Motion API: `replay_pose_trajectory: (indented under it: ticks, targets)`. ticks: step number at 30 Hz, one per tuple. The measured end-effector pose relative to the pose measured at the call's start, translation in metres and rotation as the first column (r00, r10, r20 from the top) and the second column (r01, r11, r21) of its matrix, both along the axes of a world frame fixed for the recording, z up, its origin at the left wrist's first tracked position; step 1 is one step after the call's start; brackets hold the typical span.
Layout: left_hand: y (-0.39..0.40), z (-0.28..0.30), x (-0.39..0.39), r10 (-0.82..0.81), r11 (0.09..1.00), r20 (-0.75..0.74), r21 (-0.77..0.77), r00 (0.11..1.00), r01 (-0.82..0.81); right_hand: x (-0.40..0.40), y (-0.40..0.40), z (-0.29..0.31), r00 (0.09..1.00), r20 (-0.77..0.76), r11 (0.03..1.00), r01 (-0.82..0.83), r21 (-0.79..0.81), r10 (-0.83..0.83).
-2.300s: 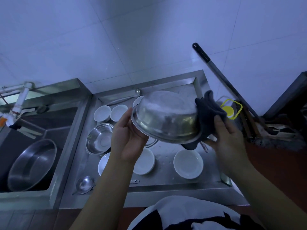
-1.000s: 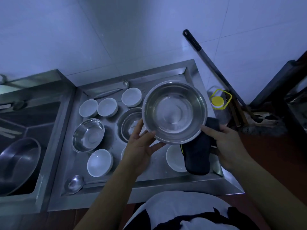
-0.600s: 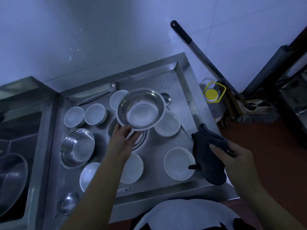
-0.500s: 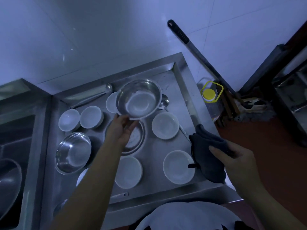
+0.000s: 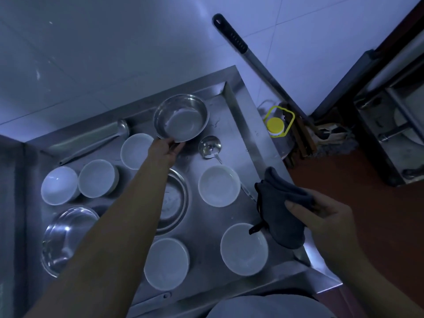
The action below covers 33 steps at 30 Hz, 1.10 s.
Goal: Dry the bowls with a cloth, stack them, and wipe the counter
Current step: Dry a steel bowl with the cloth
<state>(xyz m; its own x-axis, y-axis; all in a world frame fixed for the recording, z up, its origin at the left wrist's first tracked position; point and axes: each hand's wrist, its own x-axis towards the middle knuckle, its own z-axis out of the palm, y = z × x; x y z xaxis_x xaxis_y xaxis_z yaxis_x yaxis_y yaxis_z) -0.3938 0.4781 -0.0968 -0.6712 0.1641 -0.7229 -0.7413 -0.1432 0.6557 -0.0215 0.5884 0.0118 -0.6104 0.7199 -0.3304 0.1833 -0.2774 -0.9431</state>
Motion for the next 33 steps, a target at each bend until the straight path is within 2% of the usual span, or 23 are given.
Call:
replay_pose_trajectory:
  ticks: [3,5,8,10,11,12,13,15,16,17,18,19,21,22,24,25,26,29,33]
  targets:
    - [-0.003,-0.004,0.003,0.033,0.999,0.042,0.018,0.999,-0.033,-0.007,0.003,0.003,0.999,0.045,0.999,0.003,0.033,-0.005]
    - [-0.009,0.001,0.011,0.0,1.0,0.03,-0.019,1.0,0.001,-0.01,0.003,0.005,0.999,0.038,0.999,0.004,0.042,-0.005]
    - [-0.02,0.019,0.04,-0.09,0.984,-0.041,-0.159,0.995,0.083,-0.01,0.002,0.004,1.0,0.008,0.999,0.022,0.038,-0.023]
    - [-0.028,0.041,0.076,-0.123,0.98,-0.119,-0.171,0.985,0.101,-0.008,0.001,0.005,0.999,-0.028,1.0,0.014,-0.008,-0.015]
    - [-0.031,0.055,0.099,-0.199,0.973,-0.196,-0.157,0.96,0.169,-0.007,0.0,0.006,0.999,-0.047,0.999,0.008,-0.037,-0.01]
    - [-0.034,0.07,0.123,-0.334,0.941,-0.282,-0.156,0.9,0.3,-0.005,0.001,0.009,0.998,-0.061,0.998,-0.002,-0.066,-0.002]
    - [-0.036,0.084,0.147,-0.502,0.865,-0.351,-0.175,0.791,0.471,-0.002,0.003,0.011,0.997,-0.073,0.995,-0.019,-0.099,0.012]
    - [-0.037,0.108,0.185,-0.763,0.619,-0.39,-0.21,0.516,0.757,0.003,0.009,0.015,0.989,-0.118,0.975,-0.108,-0.192,0.086]
    - [-0.037,0.118,0.199,-0.823,0.509,-0.397,-0.198,0.406,0.837,0.007,0.011,0.018,0.978,-0.157,0.953,-0.172,-0.251,0.135]
    - [-0.037,0.124,0.209,-0.845,0.435,-0.415,-0.163,0.338,0.886,0.011,0.013,0.022,0.964,-0.202,0.925,-0.232,-0.302,0.176]
    - [-0.036,0.132,0.219,-0.84,0.406,-0.438,-0.118,0.32,0.906,0.015,0.014,0.026,0.95,-0.239,0.901,-0.273,-0.338,0.198]
    - [-0.035,0.14,0.228,-0.821,0.426,-0.453,-0.08,0.348,0.901,0.018,0.014,0.03,0.943,-0.266,0.89,-0.287,-0.355,0.198]
    - [-0.034,0.154,0.246,-0.747,0.549,-0.474,-0.046,0.466,0.834,0.023,0.011,0.035,0.963,-0.243,0.925,-0.197,-0.326,0.12]
    - [-0.035,0.159,0.255,-0.703,0.616,-0.488,-0.056,0.517,0.786,0.026,0.007,0.036,0.981,-0.185,0.962,-0.096,-0.254,0.049]
    - [-0.038,0.16,0.273,-0.622,0.736,-0.518,-0.128,0.588,0.665,0.033,-0.003,0.036,0.992,-0.063,0.993,0.112,0.026,-0.11]
    - [-0.04,0.16,0.281,-0.584,0.782,-0.529,-0.164,0.615,0.602,0.037,-0.011,0.037,0.989,-0.057,0.983,0.14,0.122,-0.134]
    - [-0.041,0.16,0.288,-0.551,0.815,-0.537,-0.182,0.638,0.551,0.039,-0.02,0.038,0.991,-0.072,0.981,0.124,0.152,-0.114]
    - [-0.047,0.159,0.303,-0.545,0.817,-0.552,-0.182,0.631,0.546,0.041,-0.046,0.043,0.992,-0.105,0.993,-0.056,0.104,0.067]
    - [-0.06,0.159,0.311,-0.596,0.763,-0.538,-0.151,0.596,0.628,0.035,-0.052,0.048,0.987,-0.103,0.989,-0.111,0.096,0.121]
